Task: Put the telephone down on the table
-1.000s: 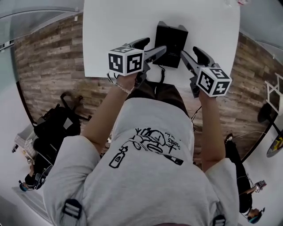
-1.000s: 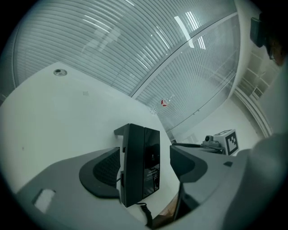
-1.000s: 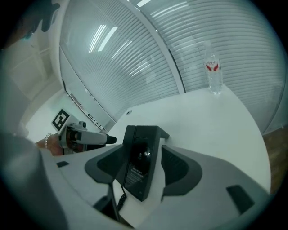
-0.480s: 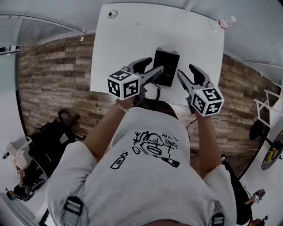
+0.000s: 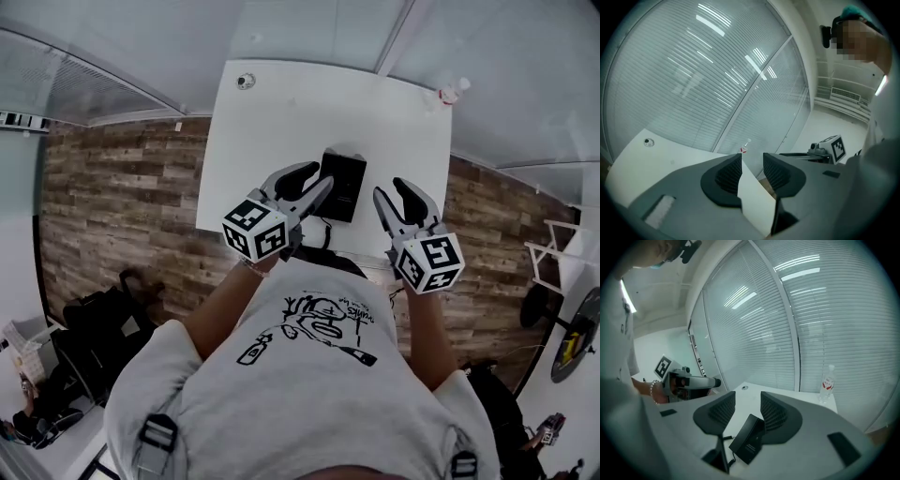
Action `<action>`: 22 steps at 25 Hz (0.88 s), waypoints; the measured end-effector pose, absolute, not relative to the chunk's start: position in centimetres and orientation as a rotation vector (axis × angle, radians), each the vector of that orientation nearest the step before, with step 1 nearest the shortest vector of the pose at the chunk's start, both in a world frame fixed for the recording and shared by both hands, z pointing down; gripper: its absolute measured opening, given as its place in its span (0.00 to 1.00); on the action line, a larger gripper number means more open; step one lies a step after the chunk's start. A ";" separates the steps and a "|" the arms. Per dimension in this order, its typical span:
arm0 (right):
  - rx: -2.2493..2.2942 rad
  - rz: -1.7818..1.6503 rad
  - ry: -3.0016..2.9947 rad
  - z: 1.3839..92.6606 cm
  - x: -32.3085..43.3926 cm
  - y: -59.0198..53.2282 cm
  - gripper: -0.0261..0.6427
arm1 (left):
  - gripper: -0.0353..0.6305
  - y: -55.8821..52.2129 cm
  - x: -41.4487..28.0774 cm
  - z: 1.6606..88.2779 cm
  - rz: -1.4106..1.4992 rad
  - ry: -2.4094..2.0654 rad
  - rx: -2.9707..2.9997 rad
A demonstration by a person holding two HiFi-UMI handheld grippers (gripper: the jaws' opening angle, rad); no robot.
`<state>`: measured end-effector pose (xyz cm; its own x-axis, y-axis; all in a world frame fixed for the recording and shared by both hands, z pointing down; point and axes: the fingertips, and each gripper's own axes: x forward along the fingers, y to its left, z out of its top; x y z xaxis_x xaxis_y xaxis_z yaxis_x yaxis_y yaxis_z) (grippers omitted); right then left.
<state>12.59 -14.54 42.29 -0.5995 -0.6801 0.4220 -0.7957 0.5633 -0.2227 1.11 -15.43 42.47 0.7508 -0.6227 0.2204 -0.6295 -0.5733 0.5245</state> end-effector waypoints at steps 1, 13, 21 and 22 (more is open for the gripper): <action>1.225 0.560 -2.518 41.7 12.6 -14.5 0.28 | 0.26 -15.4 1.2 41.6 0.008 -0.938 2.375; 1.290 0.280 -2.616 32.4 11.9 -12.5 0.25 | 0.25 -13.3 2.2 32.7 -0.056 -1.016 2.587; 1.319 0.214 -2.668 29.0 12.1 -11.5 0.24 | 0.25 -12.6 2.8 28.9 -0.080 -1.039 2.663; 1.318 0.204 -2.671 28.7 12.1 -11.5 0.24 | 0.25 -12.6 3.0 28.7 -0.081 -1.043 2.668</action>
<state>12.08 -11.50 28.69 -0.6003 -0.7747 0.1985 -0.7959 0.6032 -0.0530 2.99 -12.59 28.72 0.7385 -0.6726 0.0479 -0.6572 -0.7021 0.2740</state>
